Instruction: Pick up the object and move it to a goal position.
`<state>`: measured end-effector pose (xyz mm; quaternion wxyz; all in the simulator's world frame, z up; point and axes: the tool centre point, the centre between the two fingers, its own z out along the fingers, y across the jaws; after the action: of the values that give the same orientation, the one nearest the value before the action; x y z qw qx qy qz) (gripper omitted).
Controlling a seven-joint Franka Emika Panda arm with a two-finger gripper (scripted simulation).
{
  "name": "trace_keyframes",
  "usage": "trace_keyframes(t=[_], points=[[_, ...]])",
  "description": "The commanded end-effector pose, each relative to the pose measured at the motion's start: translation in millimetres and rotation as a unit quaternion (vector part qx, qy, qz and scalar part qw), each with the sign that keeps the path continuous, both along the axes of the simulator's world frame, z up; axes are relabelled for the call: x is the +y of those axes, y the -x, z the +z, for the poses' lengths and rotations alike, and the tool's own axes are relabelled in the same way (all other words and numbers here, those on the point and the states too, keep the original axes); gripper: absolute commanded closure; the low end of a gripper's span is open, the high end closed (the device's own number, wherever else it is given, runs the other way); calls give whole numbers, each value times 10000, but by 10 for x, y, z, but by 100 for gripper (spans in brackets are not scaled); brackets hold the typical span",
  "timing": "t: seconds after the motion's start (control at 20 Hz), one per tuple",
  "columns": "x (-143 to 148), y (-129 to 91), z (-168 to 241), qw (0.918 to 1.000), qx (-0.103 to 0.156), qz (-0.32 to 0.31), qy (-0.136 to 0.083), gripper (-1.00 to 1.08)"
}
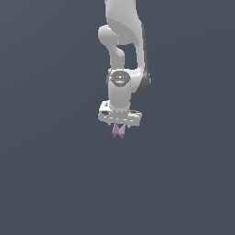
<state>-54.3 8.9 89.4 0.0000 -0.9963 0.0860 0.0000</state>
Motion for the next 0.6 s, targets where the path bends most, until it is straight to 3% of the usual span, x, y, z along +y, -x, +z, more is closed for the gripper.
trace_keyframes(t=[0.0,0.55], points=[[0,5,-59,10000,3,-2,0,-92],[-2,16,-473,10000,0,-19,0,-92]])
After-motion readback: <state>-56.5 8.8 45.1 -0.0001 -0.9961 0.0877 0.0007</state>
